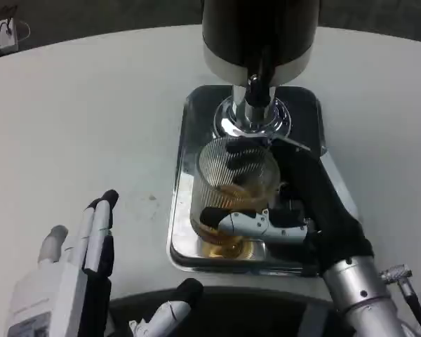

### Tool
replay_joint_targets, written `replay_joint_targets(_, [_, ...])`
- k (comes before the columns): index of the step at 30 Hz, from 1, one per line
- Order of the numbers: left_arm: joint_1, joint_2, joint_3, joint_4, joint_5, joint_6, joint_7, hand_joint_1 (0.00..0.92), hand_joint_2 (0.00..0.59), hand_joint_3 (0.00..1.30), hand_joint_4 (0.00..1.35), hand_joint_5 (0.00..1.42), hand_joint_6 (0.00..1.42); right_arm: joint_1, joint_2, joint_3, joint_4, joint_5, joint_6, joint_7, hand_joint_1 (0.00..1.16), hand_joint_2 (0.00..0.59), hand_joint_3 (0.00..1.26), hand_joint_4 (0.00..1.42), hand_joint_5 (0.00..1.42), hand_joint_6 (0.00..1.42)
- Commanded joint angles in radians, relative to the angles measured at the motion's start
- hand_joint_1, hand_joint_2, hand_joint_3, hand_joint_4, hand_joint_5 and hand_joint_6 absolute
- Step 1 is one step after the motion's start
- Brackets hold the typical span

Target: Grasp the cup under the faucet to collect the drink, then remove the cup.

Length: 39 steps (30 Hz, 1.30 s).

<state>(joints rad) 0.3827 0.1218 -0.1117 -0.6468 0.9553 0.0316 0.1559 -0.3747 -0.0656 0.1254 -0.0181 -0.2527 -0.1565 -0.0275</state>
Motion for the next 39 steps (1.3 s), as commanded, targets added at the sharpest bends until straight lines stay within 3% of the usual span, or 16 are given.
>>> replay_joint_targets(1, [-0.003,0.006,-0.011,0.021,0.021,-0.004,0.005,0.000,0.117,0.00,0.00,0.15,0.00,0.051,-0.004,0.019,-0.074,0.001,-0.015,0.018,1.16,0.059,0.87,1.04,1.22,1.42])
replay_joint_targets(9, [-0.016,0.009,-0.023,0.042,0.037,-0.004,0.015,0.000,0.114,0.00,0.00,0.14,0.00,0.117,-0.017,0.022,-0.147,0.007,-0.011,0.036,1.16,0.068,0.87,1.04,1.22,1.42])
replay_joint_targets(13, [-0.022,0.020,-0.038,0.037,0.086,-0.004,0.005,0.000,0.092,0.00,0.00,0.11,0.00,0.166,-0.031,0.008,-0.232,0.025,-0.009,0.058,1.16,0.072,0.87,1.04,1.22,1.42])
replay_joint_targets(23, [0.070,0.078,-0.054,-0.137,0.252,-0.019,-0.128,0.000,0.062,0.00,0.00,0.05,0.00,0.253,-0.107,-0.032,-0.404,0.078,-0.013,0.148,1.16,0.086,0.87,1.04,1.22,1.42])
replay_joint_targets(30, [0.197,0.106,0.004,-0.336,0.333,-0.059,-0.290,0.000,0.044,0.00,0.00,0.00,0.00,0.288,-0.160,-0.058,-0.484,0.101,-0.030,0.198,1.16,0.089,0.87,1.04,1.22,1.42])
replay_joint_targets(34, [0.276,0.085,0.055,-0.400,0.354,-0.123,-0.328,0.000,0.038,0.00,0.00,0.00,0.00,0.321,-0.185,-0.075,-0.541,0.128,-0.027,0.230,1.16,0.090,0.87,1.04,1.22,1.42])
replay_joint_targets(39, [0.288,0.017,0.051,-0.400,0.386,-0.200,-0.321,0.000,0.031,0.00,0.00,0.00,0.00,0.366,-0.211,-0.102,-0.594,0.150,-0.041,0.257,1.16,0.090,0.87,1.04,1.22,1.42])
